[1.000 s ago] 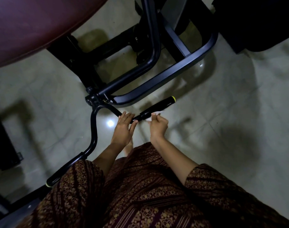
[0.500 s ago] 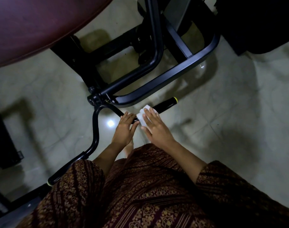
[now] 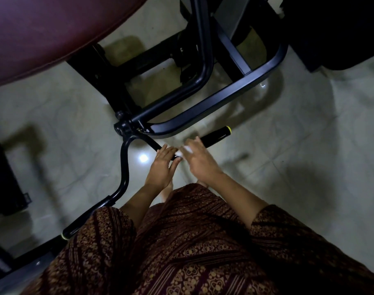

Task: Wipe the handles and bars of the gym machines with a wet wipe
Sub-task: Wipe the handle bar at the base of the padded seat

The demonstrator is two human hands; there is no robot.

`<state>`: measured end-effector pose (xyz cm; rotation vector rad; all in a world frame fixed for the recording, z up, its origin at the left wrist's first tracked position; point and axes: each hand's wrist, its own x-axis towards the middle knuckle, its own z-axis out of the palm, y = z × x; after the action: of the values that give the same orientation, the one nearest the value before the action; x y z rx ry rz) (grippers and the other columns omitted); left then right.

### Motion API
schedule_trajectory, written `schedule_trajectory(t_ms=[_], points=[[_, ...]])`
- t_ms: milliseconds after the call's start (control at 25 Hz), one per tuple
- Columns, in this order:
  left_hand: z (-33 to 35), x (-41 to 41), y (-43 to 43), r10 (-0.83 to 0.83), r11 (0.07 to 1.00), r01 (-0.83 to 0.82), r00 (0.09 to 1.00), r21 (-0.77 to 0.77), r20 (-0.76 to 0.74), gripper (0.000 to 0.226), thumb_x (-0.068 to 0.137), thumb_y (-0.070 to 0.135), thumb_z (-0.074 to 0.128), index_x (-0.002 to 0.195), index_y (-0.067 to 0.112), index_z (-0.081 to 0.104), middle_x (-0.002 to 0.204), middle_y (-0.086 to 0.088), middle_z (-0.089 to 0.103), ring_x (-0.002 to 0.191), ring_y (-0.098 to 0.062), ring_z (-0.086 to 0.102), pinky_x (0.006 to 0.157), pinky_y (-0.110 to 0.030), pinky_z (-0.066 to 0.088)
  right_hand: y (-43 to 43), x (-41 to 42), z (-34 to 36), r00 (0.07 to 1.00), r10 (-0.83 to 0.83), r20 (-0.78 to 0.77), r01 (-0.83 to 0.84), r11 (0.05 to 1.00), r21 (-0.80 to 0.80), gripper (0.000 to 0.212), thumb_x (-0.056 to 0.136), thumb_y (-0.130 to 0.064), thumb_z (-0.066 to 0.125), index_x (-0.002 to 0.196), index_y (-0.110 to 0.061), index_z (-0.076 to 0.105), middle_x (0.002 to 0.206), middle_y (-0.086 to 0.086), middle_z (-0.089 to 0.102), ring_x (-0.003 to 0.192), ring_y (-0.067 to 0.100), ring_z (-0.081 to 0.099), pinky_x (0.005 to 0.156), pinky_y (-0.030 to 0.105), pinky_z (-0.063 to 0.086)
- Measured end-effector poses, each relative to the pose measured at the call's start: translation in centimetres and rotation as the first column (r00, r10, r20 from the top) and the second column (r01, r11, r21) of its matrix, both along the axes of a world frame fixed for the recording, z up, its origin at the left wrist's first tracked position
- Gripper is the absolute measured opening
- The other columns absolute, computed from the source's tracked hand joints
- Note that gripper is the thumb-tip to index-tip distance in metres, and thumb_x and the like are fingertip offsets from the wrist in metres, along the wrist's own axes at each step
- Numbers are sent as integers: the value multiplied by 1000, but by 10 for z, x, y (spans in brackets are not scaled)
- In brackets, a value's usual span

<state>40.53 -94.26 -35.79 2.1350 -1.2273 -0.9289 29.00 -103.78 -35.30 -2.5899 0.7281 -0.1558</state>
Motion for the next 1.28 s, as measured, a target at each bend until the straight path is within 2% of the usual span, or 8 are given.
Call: schedule_trajectory(t_ms=[160, 360, 600, 840, 920, 1080, 1160, 1280], points=[[1, 4, 1, -35, 999, 35, 999, 7, -20, 38, 94, 22, 50, 127, 4, 52, 133, -13, 52, 138, -27, 28, 112, -39, 26, -28, -10, -6, 970, 235, -54, -238, 970, -48, 38, 85, -6, 40, 114, -4, 64, 113, 20, 64, 108, 34, 61, 101, 49, 35], [2, 2, 1, -12, 1000, 13, 1000, 14, -11, 39, 95, 24, 48, 130, 6, 50, 136, -11, 49, 139, -24, 25, 113, -38, 23, -39, -22, 0, 995, -34, -94, 24, 994, -111, 42, 92, -28, 35, 114, -7, 65, 118, 16, 63, 114, 32, 56, 106, 45, 28], [3, 5, 0, -37, 999, 38, 999, 30, -25, 38, 95, 25, 48, 129, 7, 51, 135, -8, 50, 139, -22, 25, 111, -31, 20, -36, -18, -1, 963, 254, -87, -268, 937, -224, 36, 87, -22, 40, 104, -12, 70, 104, 9, 70, 98, 26, 66, 93, 43, 47], [2, 4, 1, -23, 999, 23, 1000, 27, -17, 40, 95, 24, 48, 131, 7, 49, 138, -9, 48, 140, -21, 24, 113, -31, 18, -57, -41, 3, 900, -433, -51, 430, 901, -50, 47, 97, -25, 29, 118, 6, 58, 122, 23, 59, 124, 38, 47, 108, 43, 29], [1, 4, 1, -25, 999, 25, 1000, 25, -12, 40, 95, 25, 48, 130, 7, 50, 137, -10, 49, 139, -22, 25, 113, -33, 19, -32, -25, 1, 926, -377, -1, 376, 922, -93, 43, 98, -22, 30, 119, 5, 56, 121, 24, 59, 123, 38, 48, 108, 47, 25], [1, 4, 1, -24, 1000, 24, 1000, 15, -18, 39, 94, 25, 49, 128, 7, 51, 135, -9, 51, 139, -22, 26, 112, -33, 22, -9, -36, -12, 990, 137, 38, -123, 958, -259, 50, 74, 8, 43, 122, -1, 55, 123, 18, 60, 115, 35, 56, 95, 55, 41], [1, 4, 0, -27, 999, 28, 999, 19, -20, 39, 94, 25, 48, 129, 6, 51, 136, -9, 50, 139, -22, 25, 112, -32, 20, -32, -52, -13, 998, 55, 14, -48, 955, -294, 70, 61, 19, 45, 128, 0, 46, 129, 18, 56, 119, 35, 53, 97, 55, 39], [0, 3, 1, -25, 999, 25, 1000, 26, -9, 40, 95, 26, 47, 130, 6, 50, 136, -10, 49, 140, -22, 24, 114, -33, 17, -54, -61, -4, 946, -319, 48, 323, 934, -151, 42, 85, 1, 43, 126, 7, 49, 128, 25, 53, 122, 44, 46, 97, 59, 40]])
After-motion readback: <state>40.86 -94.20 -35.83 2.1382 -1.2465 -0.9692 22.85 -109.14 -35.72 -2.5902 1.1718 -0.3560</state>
